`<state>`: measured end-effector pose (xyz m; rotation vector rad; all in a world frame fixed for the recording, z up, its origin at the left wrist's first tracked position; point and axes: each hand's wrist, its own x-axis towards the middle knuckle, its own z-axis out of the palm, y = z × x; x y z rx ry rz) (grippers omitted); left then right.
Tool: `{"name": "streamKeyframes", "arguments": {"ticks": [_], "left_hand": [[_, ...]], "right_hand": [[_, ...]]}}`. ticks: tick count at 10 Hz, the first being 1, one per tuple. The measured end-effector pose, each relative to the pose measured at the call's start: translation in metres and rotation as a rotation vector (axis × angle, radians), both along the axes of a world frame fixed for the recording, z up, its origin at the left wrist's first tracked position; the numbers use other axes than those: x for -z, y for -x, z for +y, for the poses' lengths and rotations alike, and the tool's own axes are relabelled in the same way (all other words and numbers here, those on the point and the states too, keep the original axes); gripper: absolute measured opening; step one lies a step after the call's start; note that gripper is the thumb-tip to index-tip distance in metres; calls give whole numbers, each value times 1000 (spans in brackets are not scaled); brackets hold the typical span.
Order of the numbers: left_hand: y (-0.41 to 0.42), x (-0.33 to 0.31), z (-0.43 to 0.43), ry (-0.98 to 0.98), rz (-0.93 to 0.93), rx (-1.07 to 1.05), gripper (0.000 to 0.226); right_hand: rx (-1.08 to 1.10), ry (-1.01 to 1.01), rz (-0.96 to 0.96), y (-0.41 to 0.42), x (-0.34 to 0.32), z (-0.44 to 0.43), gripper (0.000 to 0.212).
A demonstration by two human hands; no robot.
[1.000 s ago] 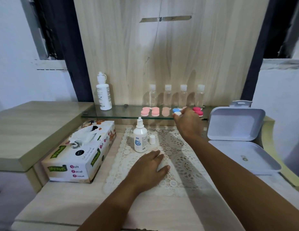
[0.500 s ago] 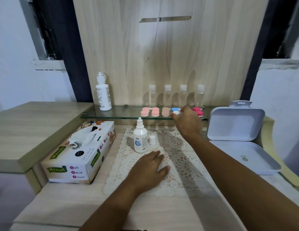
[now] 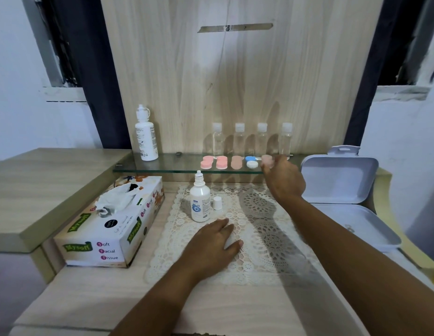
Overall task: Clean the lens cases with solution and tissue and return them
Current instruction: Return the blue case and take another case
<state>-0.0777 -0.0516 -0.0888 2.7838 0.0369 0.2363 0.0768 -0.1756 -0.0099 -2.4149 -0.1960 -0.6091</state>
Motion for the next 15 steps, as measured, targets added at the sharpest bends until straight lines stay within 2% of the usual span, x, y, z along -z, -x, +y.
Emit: {"name": "streamKeyframes", "arguments": {"ticks": [3,4,6,8,9,10,11,12,13,14,15], "left_hand": [[-1,2,2,-4,-11,4,58],[-2,2,2,-5,-11,7,57],[-3,1,3,120,-54,12,54],[-4,0,3,313,-169,8,50],[-5,2,4,270,-188,65,47],[-4,4,5,223,-210,113,42],[-5,4,5,191,-244,130,38],[-6,5,5,185,-265,114,38],[-6,6,5,185,-256,111,38],[-5,5,4,200,-232,105,37],[-4,3,2,210,-224,102,34]], "right_hand": [[-36,-33,-32,5,-3,-2,33],[-91,-90,-82,15,0,-8,36],[-400,-133,-18,57,26,-32,38],[-625,23,109,84,64,-48,30],[-686,132,121,85,69,-49,35],[-695,165,112,82,72,-49,51],[-699,181,105,81,76,-50,57],[-683,202,119,82,76,-49,52],[-669,243,122,85,76,-49,57],[-664,270,101,85,77,-48,50],[-658,286,68,85,79,-46,28]]}}
